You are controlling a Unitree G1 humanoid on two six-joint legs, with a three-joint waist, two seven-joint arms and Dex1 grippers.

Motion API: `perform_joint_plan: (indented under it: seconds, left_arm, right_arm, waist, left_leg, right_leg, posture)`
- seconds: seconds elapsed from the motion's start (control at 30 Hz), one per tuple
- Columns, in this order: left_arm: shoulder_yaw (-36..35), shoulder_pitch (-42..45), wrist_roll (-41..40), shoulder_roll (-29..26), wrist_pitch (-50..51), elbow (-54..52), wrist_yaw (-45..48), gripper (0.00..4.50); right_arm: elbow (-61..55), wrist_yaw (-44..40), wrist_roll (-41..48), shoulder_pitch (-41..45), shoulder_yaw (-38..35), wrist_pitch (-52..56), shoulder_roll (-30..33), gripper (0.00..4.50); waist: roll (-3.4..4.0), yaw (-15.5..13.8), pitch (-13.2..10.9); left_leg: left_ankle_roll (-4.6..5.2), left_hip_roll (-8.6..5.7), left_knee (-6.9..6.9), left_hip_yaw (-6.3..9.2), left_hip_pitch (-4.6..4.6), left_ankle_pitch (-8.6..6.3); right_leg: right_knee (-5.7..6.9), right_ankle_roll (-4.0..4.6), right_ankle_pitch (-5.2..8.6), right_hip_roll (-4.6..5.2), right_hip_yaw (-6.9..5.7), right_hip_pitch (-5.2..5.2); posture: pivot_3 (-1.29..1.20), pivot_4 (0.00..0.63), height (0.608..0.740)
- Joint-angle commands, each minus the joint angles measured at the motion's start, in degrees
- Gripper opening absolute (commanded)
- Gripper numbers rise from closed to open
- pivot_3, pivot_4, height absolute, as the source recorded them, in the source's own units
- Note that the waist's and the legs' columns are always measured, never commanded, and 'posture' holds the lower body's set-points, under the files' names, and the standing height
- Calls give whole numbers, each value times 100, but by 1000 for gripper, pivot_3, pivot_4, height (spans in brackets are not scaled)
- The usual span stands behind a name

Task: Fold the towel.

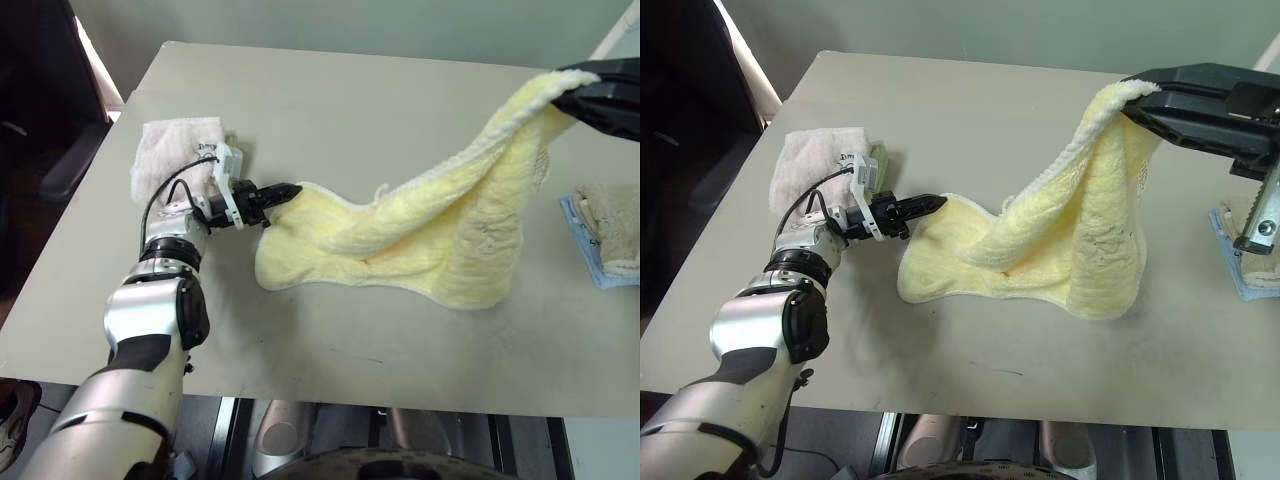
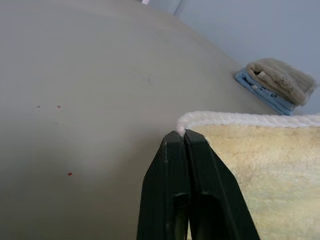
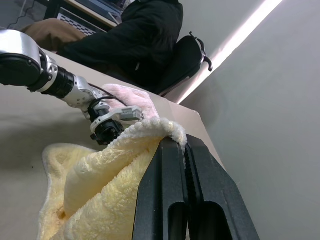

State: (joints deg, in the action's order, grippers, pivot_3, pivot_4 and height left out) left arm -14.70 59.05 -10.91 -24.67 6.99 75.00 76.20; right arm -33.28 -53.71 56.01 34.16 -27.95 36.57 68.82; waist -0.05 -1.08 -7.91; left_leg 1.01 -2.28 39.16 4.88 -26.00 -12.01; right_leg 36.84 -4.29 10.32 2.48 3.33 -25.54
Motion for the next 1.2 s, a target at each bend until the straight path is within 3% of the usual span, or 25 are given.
perform_joint_plan:
  seconds: [0.03,0.43,0.73,0.9,1.03,1.2]
  left_arm:
    - [-104,155,-88,-78,38,-75,33,12]
    - [-1129,650,-900,-180,-913,-300,-1077,12]
    - [-1442,1476,-1236,-32,-1339,-357,-1831,12]
    - [-1422,1918,-1125,128,-1954,-258,-2709,12]
    - [-1344,2015,-867,252,-2480,-100,-3684,12]
    - [-1347,2009,-690,326,-3052,-10,-4350,12]
  right_arm:
    - [56,18,-39,96,-95,-124,77,0]
    - [626,179,-844,-702,-391,-321,-206,0]
    - [2251,512,-2580,-521,555,-1454,-573,0]
    - [3758,837,-3778,172,1450,-2317,-935,0]
    - [5239,1290,-4588,1136,1988,-3005,-1417,0]
    - [6928,1910,-5130,2146,2100,-4051,-1803,0]
  waist:
    - [0,-1,0]
    - [0,-1,0]
    - [-2,8,-2]
    - [1,53,-4]
    - [22,95,-11]
    - [47,102,-23]
  left_leg:
    - [1,0,0,0,0,0]
    - [16,-1,-1,-12,-2,10]
    - [70,-2,-4,-30,-1,9]
    - [73,5,0,-36,0,16]
    - [77,5,-10,-48,-1,18]
    - [77,10,-20,-56,-13,21]
  right_leg:
    - [0,0,0,0,1,0]
    - [-1,-16,-11,3,6,-3]
    - [-14,-9,-80,11,8,-5]
    - [-22,-31,-89,13,12,-6]
    - [-27,4,-116,13,17,-13]
    - [-25,29,-137,19,19,-39]
  posture:
    - [0,150,728]
    - [0,150,728]
    - [0,150,728]
    - [0,150,728]
    - [0,150,728]
    - [0,150,728]
